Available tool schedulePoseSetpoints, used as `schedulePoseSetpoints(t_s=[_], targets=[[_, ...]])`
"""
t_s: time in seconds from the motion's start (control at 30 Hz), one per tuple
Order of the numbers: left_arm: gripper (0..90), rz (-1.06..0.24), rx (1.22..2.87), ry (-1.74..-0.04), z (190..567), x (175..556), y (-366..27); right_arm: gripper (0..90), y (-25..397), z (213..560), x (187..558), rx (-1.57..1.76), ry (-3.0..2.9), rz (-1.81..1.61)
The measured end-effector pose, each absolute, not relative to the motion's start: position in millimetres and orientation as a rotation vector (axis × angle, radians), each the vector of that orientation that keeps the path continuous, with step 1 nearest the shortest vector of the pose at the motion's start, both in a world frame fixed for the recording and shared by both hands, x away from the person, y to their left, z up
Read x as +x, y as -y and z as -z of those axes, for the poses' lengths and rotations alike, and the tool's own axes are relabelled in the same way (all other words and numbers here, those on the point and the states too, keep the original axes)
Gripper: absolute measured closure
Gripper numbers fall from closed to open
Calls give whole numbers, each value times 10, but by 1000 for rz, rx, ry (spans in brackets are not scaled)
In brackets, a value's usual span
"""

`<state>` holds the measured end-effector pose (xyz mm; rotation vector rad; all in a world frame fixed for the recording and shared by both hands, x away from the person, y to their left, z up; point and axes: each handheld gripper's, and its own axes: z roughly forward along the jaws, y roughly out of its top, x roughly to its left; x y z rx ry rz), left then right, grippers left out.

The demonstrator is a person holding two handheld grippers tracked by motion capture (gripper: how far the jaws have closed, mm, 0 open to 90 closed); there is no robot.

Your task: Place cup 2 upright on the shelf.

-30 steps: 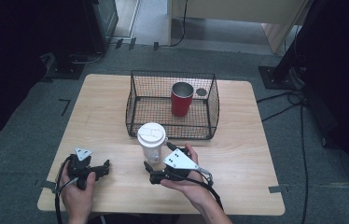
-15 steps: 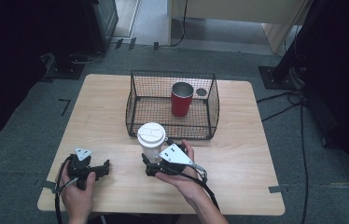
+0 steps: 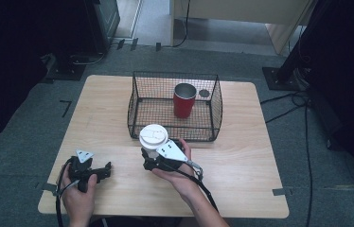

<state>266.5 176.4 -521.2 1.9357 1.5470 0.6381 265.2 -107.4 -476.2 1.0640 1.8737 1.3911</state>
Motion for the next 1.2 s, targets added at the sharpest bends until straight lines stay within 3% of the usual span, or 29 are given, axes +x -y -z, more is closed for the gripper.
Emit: schedulePoseSetpoints(t_s=[0.37,1.2], targets=[[0,-640,1935,-1546,5212,2667,-1764,164,1071,4731,2651,1004,-1847,-1446],[0,-637,1939,-1547,5209,2666,-1766,161,1070,4193,2691,959,-1760,-1544]])
